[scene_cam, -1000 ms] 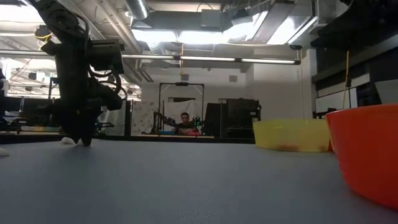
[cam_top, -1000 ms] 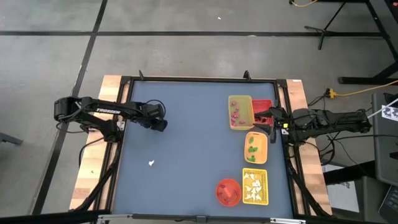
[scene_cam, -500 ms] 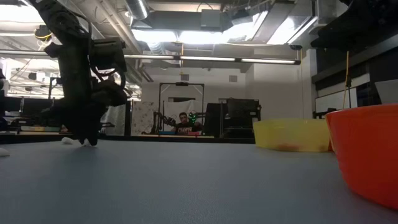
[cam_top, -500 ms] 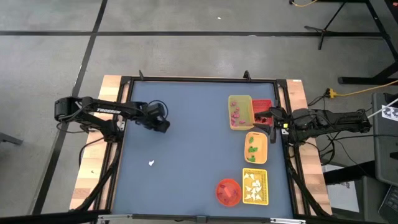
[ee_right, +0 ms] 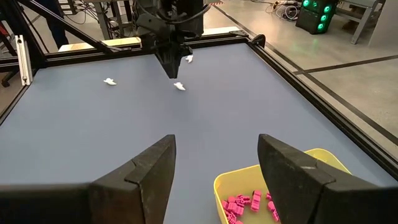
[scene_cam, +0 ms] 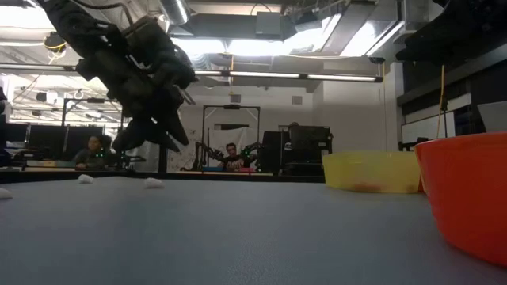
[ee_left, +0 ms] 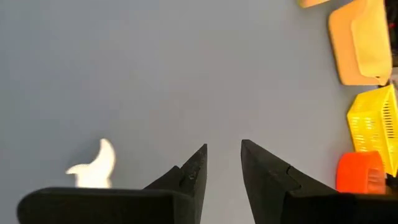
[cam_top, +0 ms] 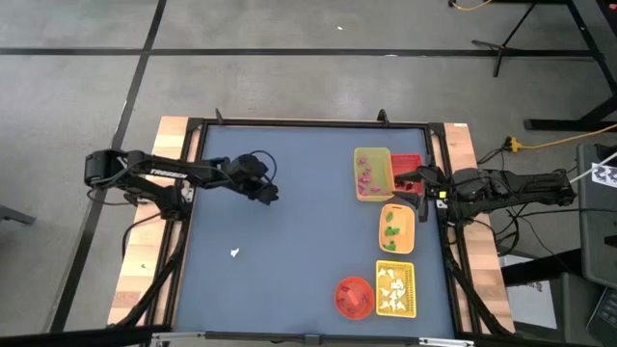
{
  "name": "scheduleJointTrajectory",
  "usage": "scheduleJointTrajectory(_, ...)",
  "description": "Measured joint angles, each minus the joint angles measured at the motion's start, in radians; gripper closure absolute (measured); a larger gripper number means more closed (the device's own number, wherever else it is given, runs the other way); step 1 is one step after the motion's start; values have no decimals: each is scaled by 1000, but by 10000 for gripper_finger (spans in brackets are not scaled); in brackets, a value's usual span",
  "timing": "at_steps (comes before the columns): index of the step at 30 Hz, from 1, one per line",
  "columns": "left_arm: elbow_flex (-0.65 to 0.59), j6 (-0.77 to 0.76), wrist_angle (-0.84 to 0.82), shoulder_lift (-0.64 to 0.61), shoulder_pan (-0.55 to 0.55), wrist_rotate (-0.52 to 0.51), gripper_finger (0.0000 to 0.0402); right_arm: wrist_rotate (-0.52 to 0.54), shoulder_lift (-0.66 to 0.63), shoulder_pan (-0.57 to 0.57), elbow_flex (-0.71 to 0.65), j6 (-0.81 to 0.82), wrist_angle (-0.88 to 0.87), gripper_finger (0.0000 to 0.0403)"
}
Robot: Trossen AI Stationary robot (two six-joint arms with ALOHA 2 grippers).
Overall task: Sort Halloween decoration
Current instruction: Put the white ghost toy into the yellow box
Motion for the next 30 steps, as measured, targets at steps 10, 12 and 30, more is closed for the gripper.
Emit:
scheduleJointTrajectory(10,0,209,0,-1,-59,-118,317,0,0,0,0,0,0,178)
scheduleJointTrajectory(12,0,265,-1,-1,-59,-144,317,0,0,0,0,0,0,178)
scheduleJointTrajectory(30,1,409,-173,0,-59,-259,223,0,0,0,0,0,0,178)
